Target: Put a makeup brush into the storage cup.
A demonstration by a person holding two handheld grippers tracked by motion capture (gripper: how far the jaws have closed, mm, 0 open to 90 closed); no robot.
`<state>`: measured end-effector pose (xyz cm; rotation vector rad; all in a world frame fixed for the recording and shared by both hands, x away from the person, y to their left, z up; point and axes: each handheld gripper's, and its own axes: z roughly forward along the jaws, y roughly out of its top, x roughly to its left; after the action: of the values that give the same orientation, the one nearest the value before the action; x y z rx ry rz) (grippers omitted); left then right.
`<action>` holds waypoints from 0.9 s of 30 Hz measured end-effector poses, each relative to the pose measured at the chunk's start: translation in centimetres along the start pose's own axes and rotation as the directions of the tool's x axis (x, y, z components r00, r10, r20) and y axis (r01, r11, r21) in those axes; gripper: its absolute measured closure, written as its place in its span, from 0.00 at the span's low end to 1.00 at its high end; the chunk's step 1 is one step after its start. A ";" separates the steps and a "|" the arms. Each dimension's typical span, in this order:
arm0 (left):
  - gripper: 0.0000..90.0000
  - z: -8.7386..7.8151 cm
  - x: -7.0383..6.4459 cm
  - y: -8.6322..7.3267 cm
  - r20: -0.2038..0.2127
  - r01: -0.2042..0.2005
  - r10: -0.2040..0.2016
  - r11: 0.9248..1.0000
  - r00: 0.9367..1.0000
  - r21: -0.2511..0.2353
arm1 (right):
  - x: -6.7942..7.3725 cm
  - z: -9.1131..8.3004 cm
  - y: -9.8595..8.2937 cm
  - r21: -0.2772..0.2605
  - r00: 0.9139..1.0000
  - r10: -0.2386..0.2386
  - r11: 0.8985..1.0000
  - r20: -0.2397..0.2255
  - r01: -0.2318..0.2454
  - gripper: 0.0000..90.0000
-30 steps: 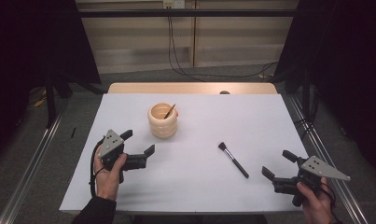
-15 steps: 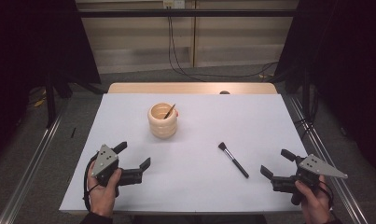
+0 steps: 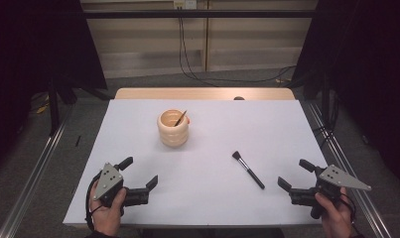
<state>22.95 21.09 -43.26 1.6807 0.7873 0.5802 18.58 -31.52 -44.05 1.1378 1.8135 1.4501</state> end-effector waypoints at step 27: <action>0.00 -0.6 0.5 0.0 -0.035 0.007 -0.007 1.000 0.999 -0.007 | 0.0 1.3 0.4 -0.012 0.999 0.026 1.000 -0.034 -0.026 0.00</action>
<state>22.84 21.80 -43.15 1.6644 0.8151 0.6085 19.78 -30.82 -43.99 1.1409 1.8168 1.5021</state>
